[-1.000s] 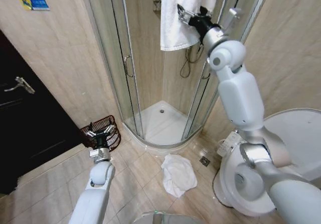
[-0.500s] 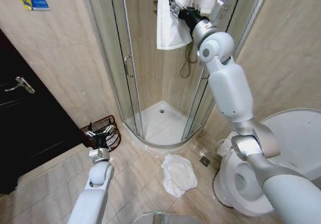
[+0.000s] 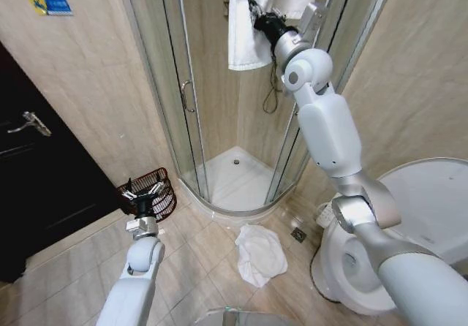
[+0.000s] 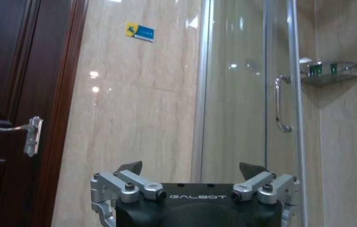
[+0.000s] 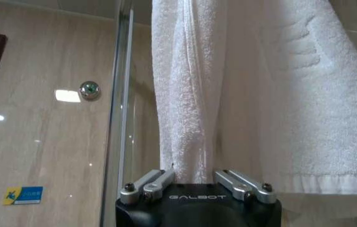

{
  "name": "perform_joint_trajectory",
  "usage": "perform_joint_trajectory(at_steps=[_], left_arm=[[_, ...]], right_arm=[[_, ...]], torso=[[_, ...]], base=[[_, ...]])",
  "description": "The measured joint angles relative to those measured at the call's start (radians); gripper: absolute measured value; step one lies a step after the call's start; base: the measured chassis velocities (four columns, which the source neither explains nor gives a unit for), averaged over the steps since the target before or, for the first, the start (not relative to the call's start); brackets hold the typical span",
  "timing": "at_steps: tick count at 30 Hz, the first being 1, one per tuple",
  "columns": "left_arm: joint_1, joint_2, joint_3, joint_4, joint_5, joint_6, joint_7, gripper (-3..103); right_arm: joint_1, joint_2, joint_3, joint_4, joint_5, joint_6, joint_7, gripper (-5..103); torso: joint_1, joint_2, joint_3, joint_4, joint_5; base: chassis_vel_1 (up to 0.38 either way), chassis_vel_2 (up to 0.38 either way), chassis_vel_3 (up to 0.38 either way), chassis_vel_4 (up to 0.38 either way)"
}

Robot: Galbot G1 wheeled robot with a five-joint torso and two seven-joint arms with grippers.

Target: Discard the used towel into the hamper.

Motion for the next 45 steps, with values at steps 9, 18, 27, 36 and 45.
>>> perform_joint_trajectory(at_steps=[9, 18, 27, 36, 45], left_arm=[[0.022, -0.003, -0.007, -0.023, 0.003, -0.005, 0.000, 100], [0.041, -0.008, -0.021, -0.034, 0.006, -0.016, 0.000, 100], [0.057, -0.011, -0.044, -0.040, 0.007, -0.029, 0.000, 100], [0.062, -0.013, -0.050, -0.035, 0.008, -0.039, 0.002, 100], [0.069, -0.015, -0.051, -0.035, 0.011, -0.047, 0.009, 100]], right_arm=[[-0.015, -0.002, 0.001, 0.000, -0.014, 0.006, 0.001, 7], [-0.053, -0.006, -0.005, 0.008, -0.020, 0.008, 0.001, 7], [-0.111, -0.018, -0.013, -0.007, -0.036, 0.022, -0.016, 7], [-0.194, -0.027, -0.021, 0.016, -0.048, 0.030, -0.020, 7], [-0.288, -0.055, -0.013, 0.043, -0.067, 0.053, -0.024, 7]], torso=[[0.000, 0.000, 0.000, 0.0000, 0.0000], [0.000, 0.000, 0.000, 0.0000, 0.0000], [0.000, 0.000, 0.000, 0.0000, 0.0000], [0.000, 0.000, 0.000, 0.0000, 0.0001], [0.000, 0.000, 0.000, 0.0000, 0.0001]], base=[[0.000, 0.000, 0.000, 0.000], [0.000, 0.000, 0.000, 0.000], [0.000, 0.000, 0.000, 0.000], [0.000, 0.000, 0.000, 0.000], [0.000, 0.000, 0.000, 0.000]])
